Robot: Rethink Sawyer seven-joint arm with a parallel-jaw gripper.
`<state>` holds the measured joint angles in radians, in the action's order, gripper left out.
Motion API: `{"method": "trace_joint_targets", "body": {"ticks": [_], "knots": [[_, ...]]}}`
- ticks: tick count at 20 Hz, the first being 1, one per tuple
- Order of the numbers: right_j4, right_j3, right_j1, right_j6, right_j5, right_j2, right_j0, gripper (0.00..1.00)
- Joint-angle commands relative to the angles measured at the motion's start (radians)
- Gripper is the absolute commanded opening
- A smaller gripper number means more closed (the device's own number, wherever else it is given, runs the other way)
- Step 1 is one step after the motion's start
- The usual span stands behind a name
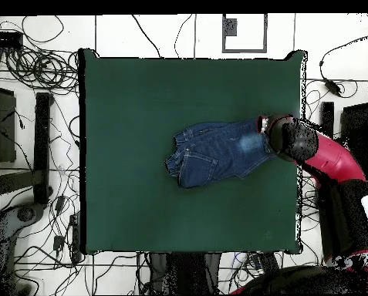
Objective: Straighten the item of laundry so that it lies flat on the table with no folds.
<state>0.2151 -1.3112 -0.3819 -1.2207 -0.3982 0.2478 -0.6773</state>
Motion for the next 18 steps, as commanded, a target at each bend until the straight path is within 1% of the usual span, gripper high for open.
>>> {"method": "trace_joint_targets", "body": {"ticks": [1,9,18], "knots": [[0.049,-0.016,0.082,0.023,-0.055,0.102,0.027,1.0],[0.047,-0.016,0.079,0.001,-0.046,0.091,0.044,1.0],[0.056,-0.021,0.101,0.008,-0.012,0.103,0.026,1.0]]}}
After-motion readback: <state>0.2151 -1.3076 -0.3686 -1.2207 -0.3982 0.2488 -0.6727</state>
